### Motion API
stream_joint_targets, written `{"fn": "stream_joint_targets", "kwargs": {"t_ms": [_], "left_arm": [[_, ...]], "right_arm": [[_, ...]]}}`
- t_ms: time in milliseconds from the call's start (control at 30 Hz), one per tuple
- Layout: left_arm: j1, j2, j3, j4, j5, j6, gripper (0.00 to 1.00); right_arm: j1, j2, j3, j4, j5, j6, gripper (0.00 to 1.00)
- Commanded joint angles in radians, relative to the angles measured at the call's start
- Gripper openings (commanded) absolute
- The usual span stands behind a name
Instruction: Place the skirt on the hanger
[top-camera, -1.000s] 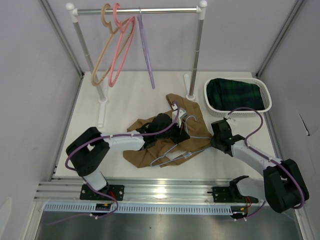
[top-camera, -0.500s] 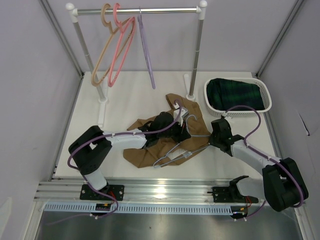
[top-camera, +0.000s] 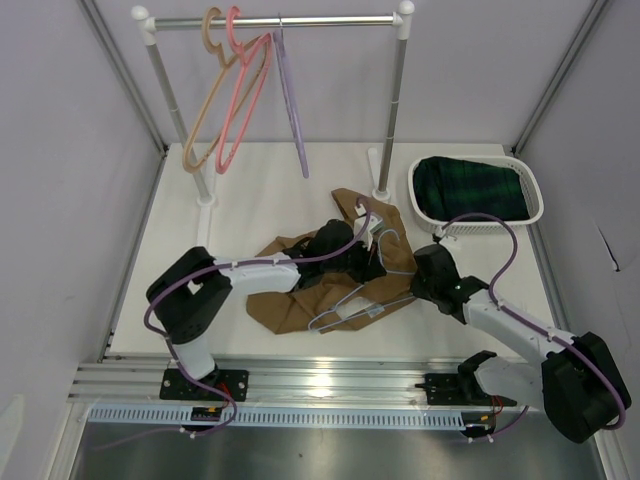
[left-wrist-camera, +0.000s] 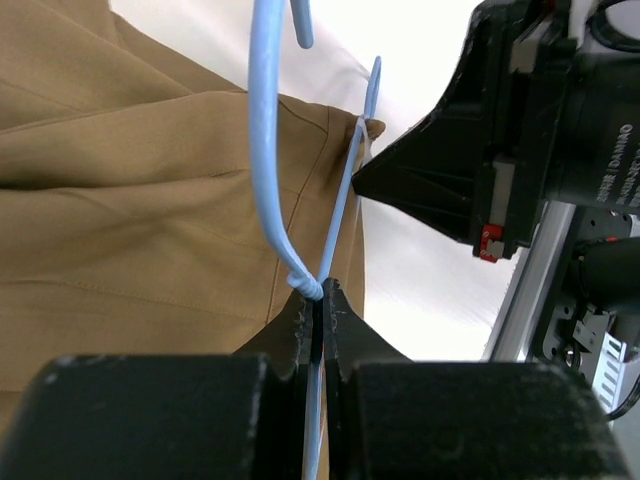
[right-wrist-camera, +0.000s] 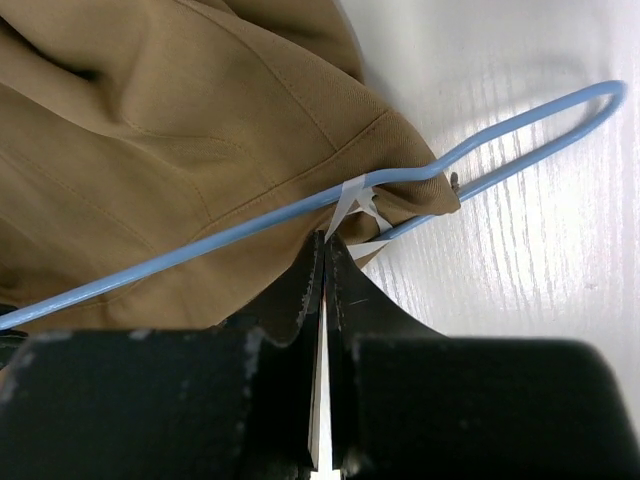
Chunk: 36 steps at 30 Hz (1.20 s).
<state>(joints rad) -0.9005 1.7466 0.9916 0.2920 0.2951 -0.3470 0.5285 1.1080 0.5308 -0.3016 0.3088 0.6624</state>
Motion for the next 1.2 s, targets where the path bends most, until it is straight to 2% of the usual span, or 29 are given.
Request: {"fn": "stream_joint_targets", "kwargs": {"t_ms": [0,100,167,200,300,400,467,600,767,933,1033,1167], "left_arm": [[0.000,0.059,0.065,-0.069,0.062,0.081,0.00],[0.029,0.094,0.091,-0.086,0.163,0.121,0.00],[0.055,0.106,0.101,-0.091,0.240,0.132,0.00],[0.061,0.108,0.099,-0.090,0.252,0.137,0.00],[0.086,0.113,0.105,-0.106,0.294,0.155,0.00],[0.092,0.133,0.133,-0.140,0.332,0.178,0.00],[0.094,0.146,0.151,-0.163,0.334,0.192,0.00],[0.098,0.157,0.162,-0.183,0.364,0.209,0.00],[0.136,0.168,0.180,-0.212,0.450,0.226,0.00],[0.167,0.209,0.262,-0.330,0.565,0.285,0.00],[0.169,0.237,0.311,-0.390,0.593,0.321,0.00],[0.170,0.252,0.343,-0.430,0.634,0.344,0.00]], "right_arm": [[0.024,0.013,-0.005,0.047,-0.054,0.049,0.00],[0.030,0.013,-0.002,0.022,-0.051,0.052,0.01],[0.030,-0.014,0.001,0.006,-0.054,0.042,0.06],[0.030,-0.023,0.005,-0.002,-0.059,0.036,0.16],[0.030,-0.078,0.032,-0.040,-0.077,0.002,0.38],[0.031,-0.135,0.070,-0.077,-0.112,-0.041,0.51],[0.030,-0.175,0.078,-0.064,-0.141,-0.066,0.55],[0.021,-0.215,0.080,0.015,-0.241,-0.141,0.54],[0.002,-0.117,0.055,0.166,-0.348,-0.273,0.51],[0.010,-0.079,0.048,0.237,-0.399,-0.320,0.52],[-0.001,-0.070,0.035,0.266,-0.444,-0.333,0.55],[0.005,-0.024,0.031,0.289,-0.490,-0.349,0.55]]}}
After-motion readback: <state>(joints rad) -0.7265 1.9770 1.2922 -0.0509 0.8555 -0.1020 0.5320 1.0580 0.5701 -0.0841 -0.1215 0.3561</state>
